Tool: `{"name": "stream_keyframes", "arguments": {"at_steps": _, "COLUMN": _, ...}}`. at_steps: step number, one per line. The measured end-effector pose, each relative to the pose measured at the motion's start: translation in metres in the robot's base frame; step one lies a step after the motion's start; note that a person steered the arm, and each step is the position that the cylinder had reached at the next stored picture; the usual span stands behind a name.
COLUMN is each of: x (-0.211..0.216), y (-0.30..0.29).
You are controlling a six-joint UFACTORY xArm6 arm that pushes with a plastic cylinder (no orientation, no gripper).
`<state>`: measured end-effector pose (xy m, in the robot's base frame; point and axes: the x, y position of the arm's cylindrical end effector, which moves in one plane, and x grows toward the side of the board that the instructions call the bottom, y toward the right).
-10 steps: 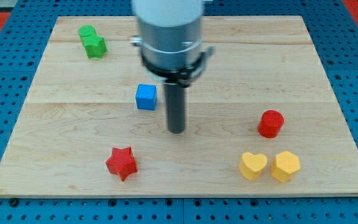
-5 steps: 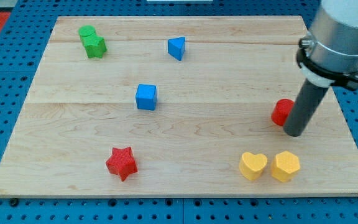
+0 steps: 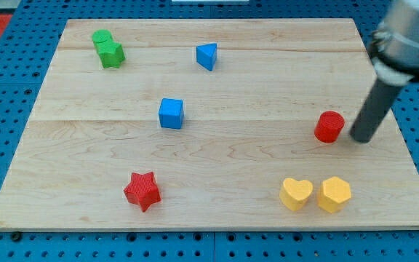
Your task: Push the red circle into the red star
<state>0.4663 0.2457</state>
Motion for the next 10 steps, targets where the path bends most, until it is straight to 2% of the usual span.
{"name": "stream_keyframes", "arguments": {"at_steps": 1, "x": -0.012, "y": 0.003}}
{"name": "stream_keyframes", "arguments": {"at_steps": 3, "x": 0.003, "y": -0.138}}
{"name": "stream_keyframes", "arguments": {"at_steps": 6, "x": 0.032, "y": -0.142}}
{"name": "stream_keyframes", "arguments": {"at_steps": 7, "x": 0.05, "y": -0.197}}
{"name": "stream_keyframes", "arguments": {"at_steps": 8, "x": 0.05, "y": -0.282}}
{"name": "stream_keyframes", "arguments": {"at_steps": 9, "x": 0.018, "y": -0.312}}
{"name": "stream_keyframes", "arguments": {"at_steps": 10, "x": -0.02, "y": -0.293}}
